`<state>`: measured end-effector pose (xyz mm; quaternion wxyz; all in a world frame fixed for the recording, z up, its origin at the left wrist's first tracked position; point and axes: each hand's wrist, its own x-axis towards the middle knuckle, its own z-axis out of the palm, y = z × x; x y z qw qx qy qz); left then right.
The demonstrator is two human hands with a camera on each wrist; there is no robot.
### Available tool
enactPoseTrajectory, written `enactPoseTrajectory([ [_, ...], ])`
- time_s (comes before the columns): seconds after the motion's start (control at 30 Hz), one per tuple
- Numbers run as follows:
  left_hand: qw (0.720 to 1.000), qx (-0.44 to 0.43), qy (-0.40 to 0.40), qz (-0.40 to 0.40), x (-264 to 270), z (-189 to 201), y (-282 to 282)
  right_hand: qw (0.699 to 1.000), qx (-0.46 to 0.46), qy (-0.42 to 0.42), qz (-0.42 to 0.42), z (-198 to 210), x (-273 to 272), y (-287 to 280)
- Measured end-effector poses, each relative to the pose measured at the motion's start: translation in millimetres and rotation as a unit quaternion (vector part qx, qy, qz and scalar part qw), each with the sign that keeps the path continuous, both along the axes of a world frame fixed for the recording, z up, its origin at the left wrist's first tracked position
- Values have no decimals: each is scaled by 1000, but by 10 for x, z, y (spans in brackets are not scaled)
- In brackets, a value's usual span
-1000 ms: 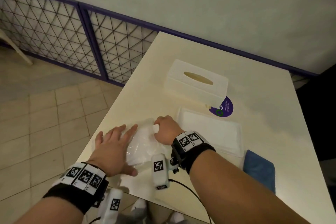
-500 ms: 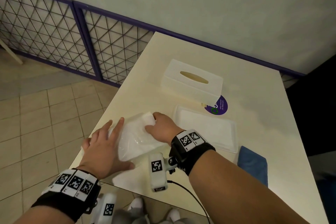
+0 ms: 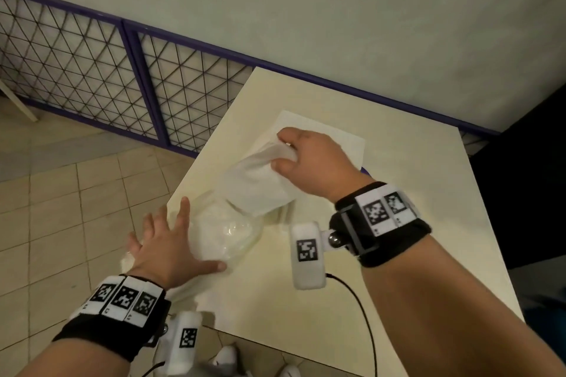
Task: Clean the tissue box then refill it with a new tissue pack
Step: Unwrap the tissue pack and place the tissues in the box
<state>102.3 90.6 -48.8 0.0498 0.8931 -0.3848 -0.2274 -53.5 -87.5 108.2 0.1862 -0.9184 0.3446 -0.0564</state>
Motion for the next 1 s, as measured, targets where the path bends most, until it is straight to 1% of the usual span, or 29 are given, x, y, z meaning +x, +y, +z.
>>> enactPoseTrajectory([
  [0.03, 997, -71, 20, 1, -22, 69, -99, 1000, -4, -10, -3, 89, -98, -39],
  [0.07, 984, -167, 67, 7, -52, 160, -210, 1000, -2, -23, -8, 163, -196, -73],
  [0.1, 955, -258, 142, 23, -80, 231, -332, 999, 1, -36, -14, 226, -289, -101],
  [0.13, 913, -329, 239, 43, -127, 332, -448, 999, 6, -49, -22, 283, -378, -122],
  [0.17, 861, -375, 337, 63, -156, 367, -568, 997, 16, -64, -30, 329, -463, -144],
  [0.2, 817, -400, 410, 75, -226, 443, -673, 995, 33, -83, -39, 369, -550, -162],
  [0.23, 796, -400, 446, 89, -294, 490, -768, 992, 53, -107, -48, 398, -640, -185],
  [0.3, 793, -364, 482, 75, -419, 588, -877, 981, 89, -158, -75, 425, -817, -217],
  [0.33, 770, -358, 525, 62, -467, 564, -935, 974, 109, -179, -89, 417, -903, -235],
  [0.37, 720, -356, 593, 65, -517, 538, -1011, 967, 126, -194, -102, 381, -986, -263],
  [0.4, 657, -356, 662, 67, -563, 497, -1059, 961, 138, -205, -120, 314, -1069, -303],
  [0.43, 625, -345, 696, 73, -589, 457, -1130, 954, 150, -219, -142, 225, -1159, -345],
  [0.47, 637, -332, 692, 72, -623, 427, -1213, 943, 163, -235, -169, 95, -1250, -396],
  [0.5, 670, -329, 661, 78, -651, 380, -1298, 931, 179, -250, -197, -56, -1336, -443],
  [0.57, 750, -324, 571, 80, -751, 323, -1462, 907, 212, -264, -250, -395, -1479, -494],
  [0.6, 778, -322, 533, 77, -801, 283, -1524, 894, 230, -271, -274, -564, -1539, -502],
  [0.63, 800, -320, 502, 73, -850, 261, -1579, 879, 245, -284, -294, -723, -1592, -507],
  [0.67, 816, -318, 479, 65, -889, 241, -1623, 866, 253, -300, -309, -853, -1634, -507],
  [0.73, 831, -315, 456, 54, -942, 190, -1689, 843, 262, -329, -334, -1068, -1698, -521],
  [0.83, 839, -313, 442, 44, -1017, 112, -1710, 816, 286, -351, -361, -1275, -1757, -547],
  [0.93, 849, -310, 426, 44, -1063, -43, -1686, 810, 293, -350, -368, -1447, -1780, -560],
  [1.0, 838, -328, 433, 59, -1116, -121, -1674, 809, 290, -351, -373, -1515, -1776, -569],
])
